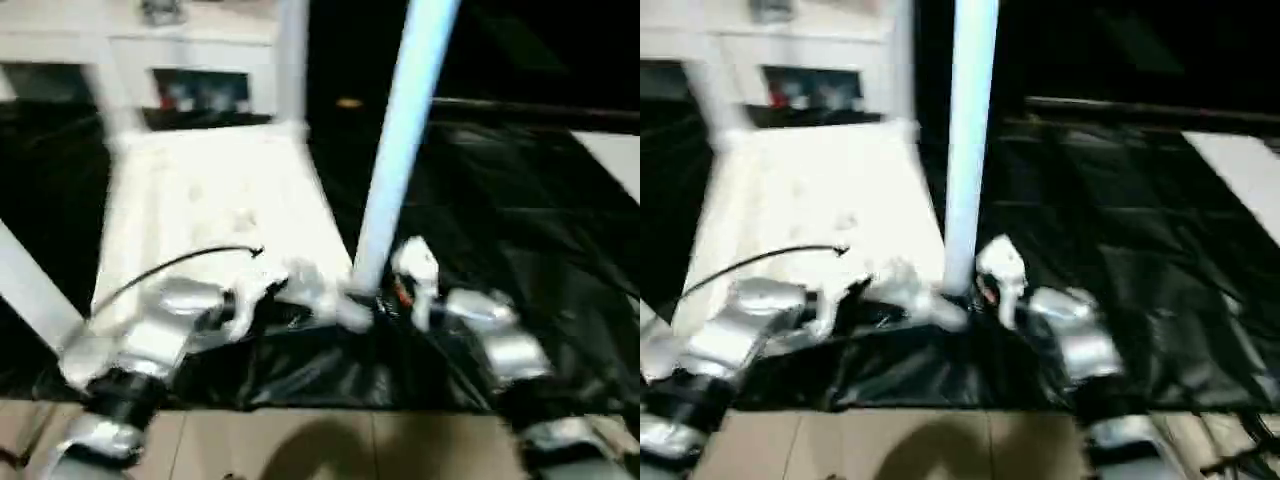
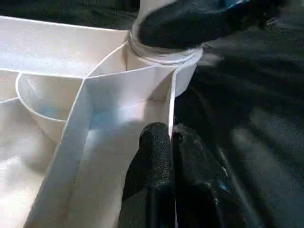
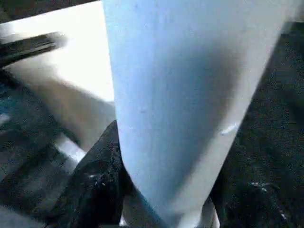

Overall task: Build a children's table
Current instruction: Rotate leg to tighten

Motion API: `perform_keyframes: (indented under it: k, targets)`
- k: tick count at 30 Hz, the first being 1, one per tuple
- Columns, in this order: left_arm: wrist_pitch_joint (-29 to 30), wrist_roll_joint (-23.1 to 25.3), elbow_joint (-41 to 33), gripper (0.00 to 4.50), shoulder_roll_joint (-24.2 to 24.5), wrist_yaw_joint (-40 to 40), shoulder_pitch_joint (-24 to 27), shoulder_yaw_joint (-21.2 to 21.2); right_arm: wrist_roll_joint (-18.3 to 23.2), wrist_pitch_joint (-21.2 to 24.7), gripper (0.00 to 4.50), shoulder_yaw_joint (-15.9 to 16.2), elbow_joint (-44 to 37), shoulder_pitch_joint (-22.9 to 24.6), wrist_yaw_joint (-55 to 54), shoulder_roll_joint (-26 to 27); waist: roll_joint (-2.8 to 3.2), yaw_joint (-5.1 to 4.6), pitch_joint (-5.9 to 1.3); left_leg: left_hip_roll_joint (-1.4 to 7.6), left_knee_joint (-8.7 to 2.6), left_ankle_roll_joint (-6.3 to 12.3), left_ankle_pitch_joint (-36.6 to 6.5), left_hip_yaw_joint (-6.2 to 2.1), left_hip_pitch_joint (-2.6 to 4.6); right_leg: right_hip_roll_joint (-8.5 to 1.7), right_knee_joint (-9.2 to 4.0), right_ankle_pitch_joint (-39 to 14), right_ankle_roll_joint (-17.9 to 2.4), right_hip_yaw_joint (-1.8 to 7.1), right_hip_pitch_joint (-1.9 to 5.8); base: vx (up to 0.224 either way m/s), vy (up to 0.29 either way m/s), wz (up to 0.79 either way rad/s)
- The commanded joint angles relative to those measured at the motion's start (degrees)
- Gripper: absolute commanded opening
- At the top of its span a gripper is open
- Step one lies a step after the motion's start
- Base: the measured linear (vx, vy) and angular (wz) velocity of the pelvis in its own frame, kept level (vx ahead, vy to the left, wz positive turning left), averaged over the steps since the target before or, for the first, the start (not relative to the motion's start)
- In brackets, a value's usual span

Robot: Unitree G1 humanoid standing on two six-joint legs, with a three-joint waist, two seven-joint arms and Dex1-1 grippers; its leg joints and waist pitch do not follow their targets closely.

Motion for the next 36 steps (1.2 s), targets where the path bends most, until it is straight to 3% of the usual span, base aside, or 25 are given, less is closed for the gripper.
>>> perform_keyframes:
  k: [1, 2, 4, 7, 8, 9, 14, 15, 17, 19, 23, 27, 29, 31, 34, 36]
  targets:
    - [-0.2, -0.4, 0.6, 0.00, -6.4, 7.4, -3.6, -1.0, -2.9, 4.3, 1.98, 3.8, 4.9, -0.4, -8.8, 7.3, 0.28, 0.06, -2.25, 0.90, -4.37, -1.39, -23.6, -0.86, 0.51, -2.98, -6.27, -32.5, -5.2, 1.83, 1.37, 0.000, 0.000, 0.00]
    - [-0.1, -0.2, 0.9, 0.00, -6.9, 8.4, -3.8, -1.0, -3.0, 4.6, 1.98, 3.7, 5.4, -0.9, -10.4, 8.0, 0.30, -0.30, -2.16, 0.78, -4.27, -1.57, -24.0, -0.82, 0.69, -2.98, -6.47, -33.4, -4.9, 1.91, 1.05, 0.000, 0.000, 0.00]
    - [-0.1, 0.2, 1.2, 0.00, -7.5, 9.3, -4.1, -1.0, -3.2, 4.7, 1.98, 3.4, 6.0, -1.5, -12.0, 9.0, 0.37, -0.48, -2.26, 0.83, -4.42, -1.03, -24.9, -1.03, 0.53, -2.99, -6.71, -34.1, -3.9, 1.61, 1.27, 0.000, 0.000, 0.00]
    - [-0.4, 1.0, 1.3, 0.00, -9.0, 11.0, -4.5, -1.1, -3.2, 2.9, 1.98, 3.5, 6.1, -2.9, -13.6, 11.5, 0.33, -0.62, -2.23, 0.92, -4.60, -0.73, -25.3, -1.05, 0.48, -2.86, -6.60, -32.6, -4.2, 1.65, 1.10, 0.000, 0.000, 0.00]
    - [-0.4, 1.0, 1.2, 0.00, -9.2, 11.0, -4.5, -1.1, -3.0, 2.8, 2.33, 3.3, 6.0, -3.0, -13.4, 11.6, 0.37, -0.71, -2.22, 0.87, -4.62, -0.63, -25.5, -1.01, 0.34, -2.86, -6.66, -32.5, -4.2, 1.68, 1.15, 0.000, 0.000, 0.00]
    - [-0.5, 0.7, 0.7, 0.00, -9.0, 10.2, -4.3, -1.3, -2.4, 3.2, 2.53, 2.9, 5.5, -2.9, -12.8, 11.4, -0.15, -0.78, -2.24, 0.91, -4.61, -0.37, -25.5, -0.90, 0.36, -2.81, -6.72, -32.3, -4.1, 1.71, 1.10, 0.000, 0.000, 0.00]
    - [-1.3, -0.3, -0.9, 0.00, -7.6, 6.9, -3.1, -1.6, -2.0, 4.4, 2.87, 1.9, 4.0, -2.3, -11.6, 9.7, -0.13, -0.54, -2.25, 0.99, -4.69, 0.14, -24.3, -0.88, 0.16, -3.02, -6.51, -31.7, -4.2, 1.98, 1.09, 0.000, 0.000, 0.00]
    - [-1.4, -1.2, -1.8, 0.00, -6.2, 4.3, -2.6, -1.8, -2.0, 3.9, 3.10, 2.5, 3.2, -1.9, -8.8, 7.8, -0.25, -0.41, -2.40, 1.06, -4.69, 0.40, -23.2, -0.82, -0.03, -3.06, -6.29, -30.2, -4.5, 2.14, 1.24, 0.000, 0.000, 0.00]
    - [-1.5, -1.5, -2.2, 0.00, -5.5, 3.0, -2.4, -1.8, -1.6, 3.8, 3.16, 2.8, 2.8, -1.7, -6.6, 6.8, -0.14, -0.36, -2.49, 1.21, -4.72, 0.67, -21.3, -0.69, -0.35, -2.98, -5.86, -26.5, -5.6, 2.25, 1.40, 0.000, 0.000, 0.00]
    - [-1.7, -2.4, -3.3, 0.00, -3.5, -0.8, -1.8, -2.1, -1.1, 3.1, 3.16, 3.8, 2.1, -1.2, -1.5, 4.1, 0.03, -0.09, -2.56, 1.27, -4.54, 0.94, -20.3, -0.42, -0.07, -2.95, -5.61, -23.5, -7.2, 2.45, 1.28, 0.000, 0.000, 0.00]
    - [-2.0, -3.3, -4.0, 0.00, -0.6, -6.1, -1.3, -2.3, -1.4, 1.8, 3.16, 5.6, 0.9, -0.5, 6.8, -0.6, 0.21, 0.26, -3.09, 1.30, -4.14, 2.22, -14.3, -0.14, -0.68, -2.65, -4.08, -12.0, -11.0, 2.42, 2.34, 0.062, -0.013, 0.06]
    - [-1.4, -4.9, -5.3, 0.00, 3.3, -13.7, -0.5, -3.5, -2.5, -0.3, 3.16, 7.6, 0.5, -0.3, 17.3, -6.3, 0.55, 0.31, -3.56, 1.11, -3.31, 4.67, -7.2, 0.16, -0.60, -2.35, -2.66, 1.4, -15.3, 2.31, 2.88, 0.045, 0.001, 0.01]
    - [-1.2, -5.2, -5.6, 0.00, 3.9, -14.9, -0.4, -3.7, -2.6, -0.5, 3.16, 8.1, 0.3, -0.3, 19.2, -7.3, 0.43, 0.52, -3.42, 1.24, -3.24, 5.46, -7.6, 0.29, -0.59, -2.40, -2.63, 1.7, -16.2, 2.30, 2.95, 0.000, 0.000, 0.00]
    - [-0.8, -5.7, -5.8, 0.00, 5.1, -17.0, -0.3, -4.2, -2.1, -0.5, 3.16, 9.0, -0.3, -0.4, 22.4, -8.8, 0.46, 0.86, -3.21, 1.43, -3.41, 5.22, -9.5, 0.37, -0.45, -2.42, -2.93, -1.8, -15.9, 2.22, 2.88, 0.000, 0.000, 0.00]
    - [-1.1, -5.9, -5.2, 0.00, 6.7, -19.8, -0.7, -4.4, -0.2, 0.5, 3.16, 10.0, -2.0, -0.5, 29.2, -11.1, 0.22, 1.56, -2.85, 1.75, -3.71, 3.65, -13.1, 0.43, -0.09, -2.56, -3.51, -9.6, -14.2, 2.35, 2.59, 0.000, 0.000, 0.00]
    - [-1.4, -5.8, -4.7, 0.00, 7.0, -20.0, -1.0, -4.4, 0.1, 0.7, 3.16, 10.3, -2.2, -0.5, 30.7, -11.5, 0.09, 1.76, -2.75, 1.83, -3.82, 2.78, -14.2, 0.39, 0.00, -2.72, -3.67, -12.1, -13.6, 2.44, 2.42, 0.000, 0.000, 0.00]
